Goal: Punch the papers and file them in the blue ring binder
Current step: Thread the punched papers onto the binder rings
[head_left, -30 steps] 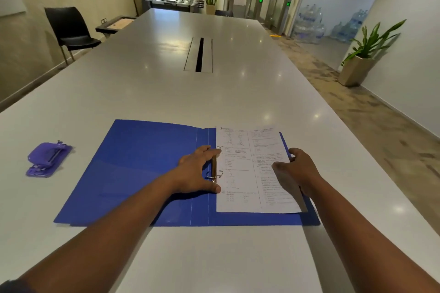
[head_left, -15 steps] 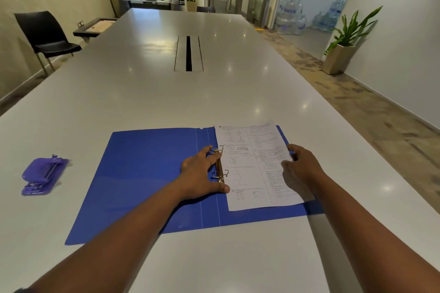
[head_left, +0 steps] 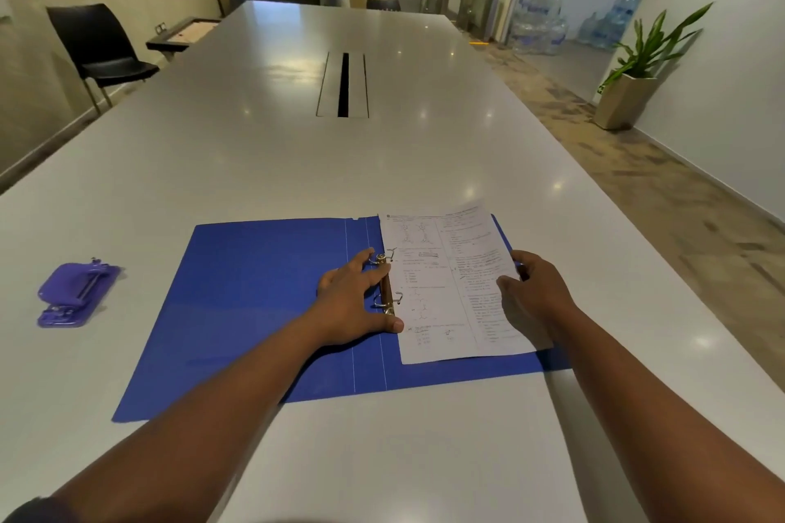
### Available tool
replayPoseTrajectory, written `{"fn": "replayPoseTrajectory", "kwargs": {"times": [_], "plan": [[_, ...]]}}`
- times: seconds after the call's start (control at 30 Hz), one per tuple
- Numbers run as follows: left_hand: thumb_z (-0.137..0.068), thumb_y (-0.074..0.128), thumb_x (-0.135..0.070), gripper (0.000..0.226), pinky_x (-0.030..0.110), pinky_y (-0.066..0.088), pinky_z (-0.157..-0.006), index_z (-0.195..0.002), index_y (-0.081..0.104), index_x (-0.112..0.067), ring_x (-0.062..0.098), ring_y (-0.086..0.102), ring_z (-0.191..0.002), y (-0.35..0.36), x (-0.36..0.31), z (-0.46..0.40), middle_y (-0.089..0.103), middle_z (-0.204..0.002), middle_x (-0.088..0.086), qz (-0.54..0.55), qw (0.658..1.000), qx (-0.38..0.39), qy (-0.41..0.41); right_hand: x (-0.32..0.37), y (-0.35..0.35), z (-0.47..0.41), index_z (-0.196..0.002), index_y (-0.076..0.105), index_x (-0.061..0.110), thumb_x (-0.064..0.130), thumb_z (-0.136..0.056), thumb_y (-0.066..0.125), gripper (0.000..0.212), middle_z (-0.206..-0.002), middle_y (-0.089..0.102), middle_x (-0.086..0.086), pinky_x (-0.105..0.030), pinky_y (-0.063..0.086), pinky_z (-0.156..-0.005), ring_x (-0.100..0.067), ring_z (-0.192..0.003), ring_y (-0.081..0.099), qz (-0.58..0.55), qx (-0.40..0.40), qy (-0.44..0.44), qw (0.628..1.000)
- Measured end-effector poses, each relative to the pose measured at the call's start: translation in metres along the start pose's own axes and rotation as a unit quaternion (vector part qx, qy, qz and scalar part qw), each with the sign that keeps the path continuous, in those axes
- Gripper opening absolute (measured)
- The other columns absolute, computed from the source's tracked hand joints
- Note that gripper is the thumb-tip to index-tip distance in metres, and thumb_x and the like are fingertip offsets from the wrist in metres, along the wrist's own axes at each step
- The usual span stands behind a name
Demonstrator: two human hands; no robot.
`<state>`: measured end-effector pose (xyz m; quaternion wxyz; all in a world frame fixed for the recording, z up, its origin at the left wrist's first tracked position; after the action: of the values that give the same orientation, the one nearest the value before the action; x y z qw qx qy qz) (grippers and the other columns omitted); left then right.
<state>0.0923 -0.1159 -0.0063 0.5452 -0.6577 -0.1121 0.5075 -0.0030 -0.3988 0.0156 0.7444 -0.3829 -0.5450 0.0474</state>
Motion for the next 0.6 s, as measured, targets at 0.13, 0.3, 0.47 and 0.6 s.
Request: {"fn": "replayPoseTrajectory", "kwargs": {"times": [0.13, 0.3, 0.47, 0.6], "plan": [[-0.068, 0.085, -0.059, 0.109, 0.048, 0.007, -0.125, -0.158, 0.029, -0.036, 0.023, 0.017, -0.155, -0.005, -0.001, -0.003, 0.006, -0.170, -0.008, 0.031, 0.999, -0.009, -0.014, 0.009, 0.003, -0.001, -0.107, 0.059, 0.016, 0.019, -0.090, 0.067, 0.020, -0.110, 0.068, 0.001, -0.032, 0.056, -0.074, -0.019, -0.091, 0.065, 0.077, -0.017, -0.031, 0.996], [-0.063, 0.090, -0.055, 0.109, 0.052, 0.019, -0.125, -0.155, 0.031, -0.045, 0.021, 0.019, -0.155, -0.008, -0.003, -0.007, 0.003, -0.170, -0.011, 0.061, 0.998, 0.001, -0.009, 0.026, 0.012, 0.009, -0.133, 0.052, 0.018, 0.038, -0.088, 0.064, 0.050, -0.149, 0.045, -0.005, -0.049, 0.039, -0.100, -0.033, -0.127, 0.049, 0.291, -0.087, -0.056, 0.951], [-0.058, 0.090, -0.059, 0.111, 0.046, 0.027, -0.121, -0.154, 0.037, -0.038, 0.019, 0.020, -0.154, -0.020, -0.011, 0.013, 0.011, -0.170, -0.009, 0.032, 0.997, -0.070, -0.028, 0.060, 0.039, 0.035, -0.141, 0.053, 0.017, 0.029, -0.089, 0.066, 0.056, -0.159, 0.036, -0.009, -0.054, 0.027, -0.106, -0.033, -0.142, 0.034, 0.293, -0.143, -0.179, 0.928], [-0.071, 0.081, -0.063, 0.089, 0.035, 0.039, -0.110, -0.145, 0.053, -0.023, 0.019, 0.042, -0.142, -0.015, -0.007, 0.038, 0.040, -0.159, -0.004, 0.012, 0.987, -0.147, -0.068, 0.084, 0.055, 0.054, -0.133, 0.061, 0.016, 0.025, -0.085, 0.070, 0.050, -0.155, 0.042, -0.008, -0.052, 0.023, -0.106, -0.033, -0.142, 0.035, 0.268, -0.165, -0.246, 0.917]]}}
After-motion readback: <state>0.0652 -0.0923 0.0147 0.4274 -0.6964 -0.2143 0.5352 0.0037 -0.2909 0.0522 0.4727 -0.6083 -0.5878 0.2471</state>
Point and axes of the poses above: each hand's wrist, its own z-axis away from the middle knuckle, its own y-axis out of the palm, x = y × z, the point moved 6 cm from there along -z, towards the middle knuckle
